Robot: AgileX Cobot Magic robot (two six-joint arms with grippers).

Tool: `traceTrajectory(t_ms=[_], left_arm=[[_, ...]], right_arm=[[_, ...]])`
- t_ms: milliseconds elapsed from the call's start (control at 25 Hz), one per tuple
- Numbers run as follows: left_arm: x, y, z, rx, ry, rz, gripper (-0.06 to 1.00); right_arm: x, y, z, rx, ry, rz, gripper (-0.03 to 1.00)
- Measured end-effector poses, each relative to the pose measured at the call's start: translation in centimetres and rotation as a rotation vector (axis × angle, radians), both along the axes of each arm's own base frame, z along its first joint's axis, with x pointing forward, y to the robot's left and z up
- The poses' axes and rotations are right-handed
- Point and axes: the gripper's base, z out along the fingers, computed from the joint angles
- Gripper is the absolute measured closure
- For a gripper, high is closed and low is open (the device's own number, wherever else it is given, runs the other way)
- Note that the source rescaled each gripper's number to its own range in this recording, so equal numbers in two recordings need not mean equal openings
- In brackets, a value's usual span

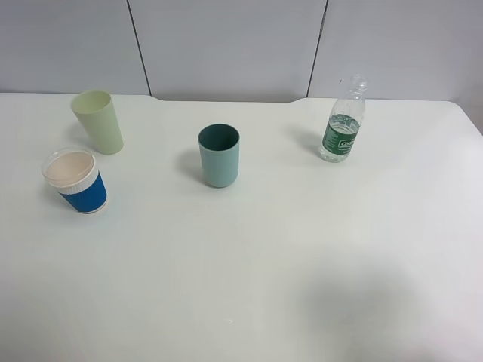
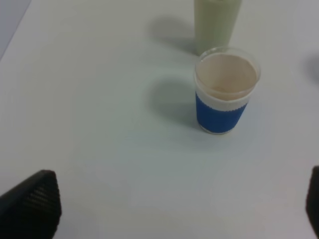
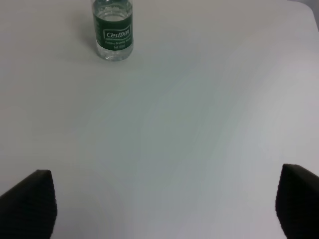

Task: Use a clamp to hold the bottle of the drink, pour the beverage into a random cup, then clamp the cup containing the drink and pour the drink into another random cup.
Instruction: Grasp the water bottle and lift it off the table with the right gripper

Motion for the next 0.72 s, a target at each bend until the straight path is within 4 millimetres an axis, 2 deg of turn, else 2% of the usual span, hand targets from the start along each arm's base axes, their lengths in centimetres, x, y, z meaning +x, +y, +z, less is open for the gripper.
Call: traceTrajectory(t_ms=[720], left_arm=[[0.00,0.00,0.00,0.000,0.000,0.000,-0.06]], right_arm=[[0.00,0.00,0.00,0.000,0.000,0.000,0.21]])
